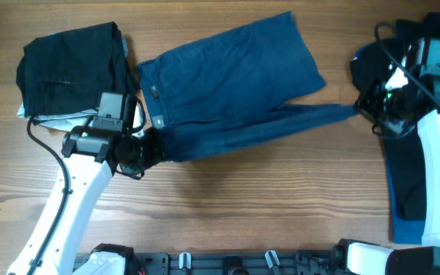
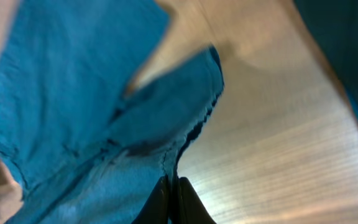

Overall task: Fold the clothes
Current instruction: 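Lift both leg hems and fold them up toward the waistband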

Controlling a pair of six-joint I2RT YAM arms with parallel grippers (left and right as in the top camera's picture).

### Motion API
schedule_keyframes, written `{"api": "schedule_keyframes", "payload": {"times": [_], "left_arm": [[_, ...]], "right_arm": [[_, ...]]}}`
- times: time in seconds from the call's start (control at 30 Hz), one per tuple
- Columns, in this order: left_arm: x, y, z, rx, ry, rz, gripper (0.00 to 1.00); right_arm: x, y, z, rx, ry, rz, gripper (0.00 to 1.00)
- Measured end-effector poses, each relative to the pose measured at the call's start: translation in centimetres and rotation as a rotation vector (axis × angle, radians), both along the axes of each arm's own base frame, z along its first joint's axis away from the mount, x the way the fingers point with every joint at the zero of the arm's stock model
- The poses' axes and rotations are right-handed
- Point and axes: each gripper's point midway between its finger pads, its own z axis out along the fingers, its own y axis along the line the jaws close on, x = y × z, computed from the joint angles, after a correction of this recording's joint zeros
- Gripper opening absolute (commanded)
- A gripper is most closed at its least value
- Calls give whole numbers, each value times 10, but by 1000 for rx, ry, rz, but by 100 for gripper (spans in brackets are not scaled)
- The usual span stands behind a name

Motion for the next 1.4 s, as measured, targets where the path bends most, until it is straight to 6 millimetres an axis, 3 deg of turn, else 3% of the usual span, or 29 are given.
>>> {"api": "schedule_keyframes", "payload": {"times": [0.17,0.3,0.47,0.57,0.77,1.0,1.4], "left_arm": [[23,4,19,26,-95,23,4],[49,14,30,81,-208,66,4],[80,22,47,118,-354,109,4],[93,23,53,124,-406,123,4],[128,28,33,175,-436,156,4],[161,33,-17,238,-399,177,4],[192,42,-32,271,-468,226,4]], "right_arm": [[32,10,19,-44,-131,57,4],[68,25,19,-69,-223,100,4],[98,31,24,-80,-316,115,4],[115,32,15,-81,-332,119,4],[156,48,-9,-89,-386,159,4],[200,92,-31,-138,-495,268,4],[239,98,-74,-200,-553,271,4]]}}
